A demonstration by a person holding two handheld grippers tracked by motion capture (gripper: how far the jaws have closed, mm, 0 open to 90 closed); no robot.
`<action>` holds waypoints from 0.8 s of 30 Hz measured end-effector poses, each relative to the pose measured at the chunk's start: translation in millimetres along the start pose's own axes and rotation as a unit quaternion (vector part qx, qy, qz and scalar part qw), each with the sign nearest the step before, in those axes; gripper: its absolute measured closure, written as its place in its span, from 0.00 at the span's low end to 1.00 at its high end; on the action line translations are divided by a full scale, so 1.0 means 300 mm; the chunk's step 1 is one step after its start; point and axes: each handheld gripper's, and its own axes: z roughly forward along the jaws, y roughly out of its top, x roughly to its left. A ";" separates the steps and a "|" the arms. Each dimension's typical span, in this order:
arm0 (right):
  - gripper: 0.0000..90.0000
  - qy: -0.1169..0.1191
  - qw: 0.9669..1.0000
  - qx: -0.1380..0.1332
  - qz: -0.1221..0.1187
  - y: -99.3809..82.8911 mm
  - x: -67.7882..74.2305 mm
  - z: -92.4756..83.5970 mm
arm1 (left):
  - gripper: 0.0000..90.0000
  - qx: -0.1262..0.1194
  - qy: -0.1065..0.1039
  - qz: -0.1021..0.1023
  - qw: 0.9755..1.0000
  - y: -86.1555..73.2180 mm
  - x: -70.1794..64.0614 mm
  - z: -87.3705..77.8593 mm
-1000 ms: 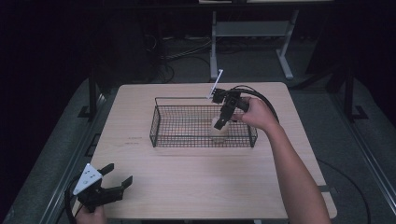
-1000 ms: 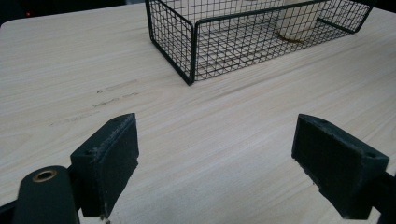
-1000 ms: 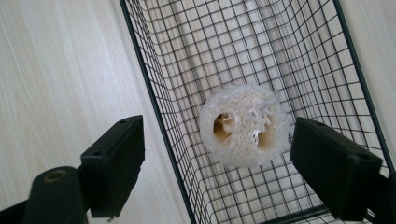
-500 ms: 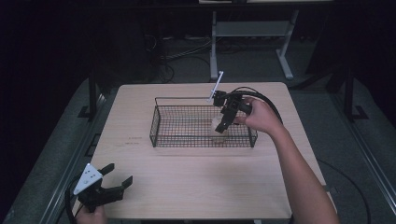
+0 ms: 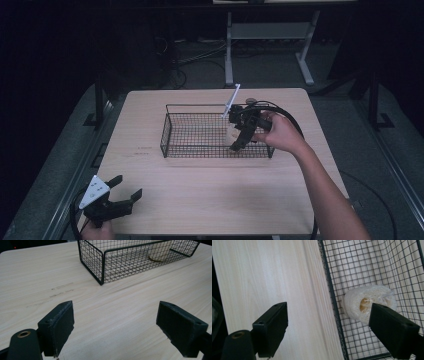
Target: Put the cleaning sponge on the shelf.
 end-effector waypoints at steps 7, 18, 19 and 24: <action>0.17 0.001 1.000 0.000 0.000 -0.026 0.018 0.007 | 0.15 -0.002 0.001 -0.001 1.000 0.000 -0.003 0.001; 0.16 0.006 1.000 0.001 0.002 -0.090 0.063 0.015 | 0.15 0.000 0.001 -0.001 1.000 0.000 -0.003 0.002; 0.16 0.006 1.000 -0.001 0.005 -0.097 0.062 0.017 | 0.15 0.000 0.000 0.000 1.000 0.000 -0.003 0.002; 0.16 0.008 1.000 -0.002 0.011 -0.132 0.067 0.031 | 0.15 0.000 0.000 -0.002 1.000 0.000 -0.002 0.003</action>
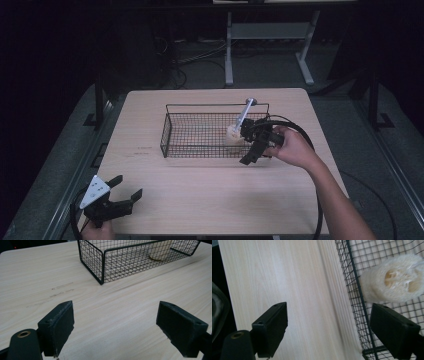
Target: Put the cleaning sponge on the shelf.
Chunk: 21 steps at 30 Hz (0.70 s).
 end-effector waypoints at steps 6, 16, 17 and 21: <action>0.16 0.001 1.000 0.004 0.003 -0.030 0.003 0.020 | 0.15 0.000 0.002 0.001 1.000 -0.001 0.001 -0.001; 0.16 -0.004 1.000 0.004 0.004 -0.060 0.024 0.018 | 0.15 0.000 0.001 0.000 1.000 -0.001 0.002 -0.001; 0.16 -0.005 1.000 0.001 0.003 -0.065 0.027 0.017 | 0.15 0.000 0.002 0.000 1.000 -0.001 0.002 -0.002; 0.16 -0.010 1.000 0.005 -0.001 -0.086 0.039 0.020 | 0.15 0.000 0.002 0.001 1.000 -0.001 0.002 -0.002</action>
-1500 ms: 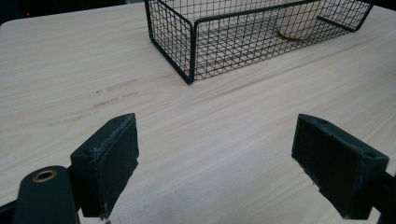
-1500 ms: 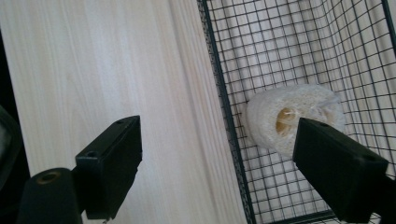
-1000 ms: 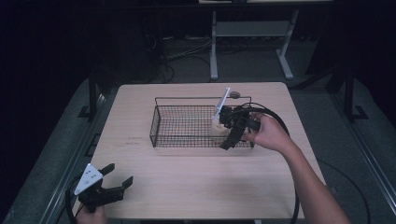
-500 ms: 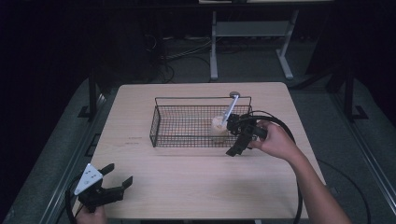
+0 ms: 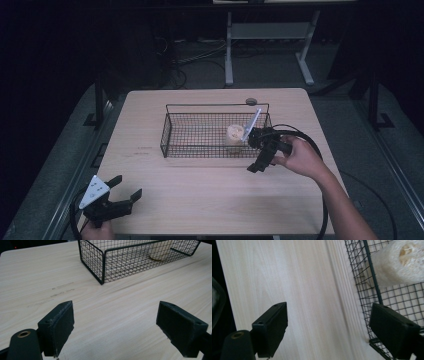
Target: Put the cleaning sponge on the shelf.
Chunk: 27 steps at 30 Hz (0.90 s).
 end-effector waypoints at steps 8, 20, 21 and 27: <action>0.16 0.003 1.000 0.001 0.008 -0.049 0.007 0.013 | 0.15 0.000 -0.001 0.000 1.000 0.000 -0.001 0.002; 0.16 0.008 1.000 -0.010 0.012 -0.105 0.028 0.028 | 0.15 0.001 0.000 0.001 1.000 0.000 -0.003 0.002; 0.16 0.006 1.000 -0.010 0.013 -0.109 0.030 0.030 | 0.15 0.001 0.000 0.001 1.000 0.000 -0.003 0.002; 0.16 0.008 1.000 -0.016 0.015 -0.139 0.048 0.038 | 0.15 0.001 -0.001 0.001 1.000 0.000 -0.002 0.002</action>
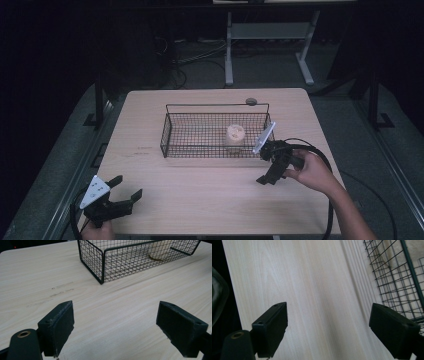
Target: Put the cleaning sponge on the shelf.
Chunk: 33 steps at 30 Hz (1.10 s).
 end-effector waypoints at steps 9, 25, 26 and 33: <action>0.16 -0.009 1.000 -0.007 -0.002 -0.053 0.022 0.016 | 0.15 0.001 -0.001 0.001 1.000 0.000 -0.002 0.001; 0.16 -0.021 1.000 -0.011 0.002 -0.140 0.062 0.050 | 0.15 0.003 -0.003 0.003 1.000 0.001 -0.005 0.004; 0.16 -0.019 1.000 -0.011 0.006 -0.149 0.067 0.055 | 0.15 0.004 -0.003 0.003 1.000 0.001 -0.006 0.004; 0.16 -0.025 0.999 -0.020 0.004 -0.185 0.102 0.065 | 0.15 0.003 -0.004 0.002 1.000 0.001 -0.009 0.007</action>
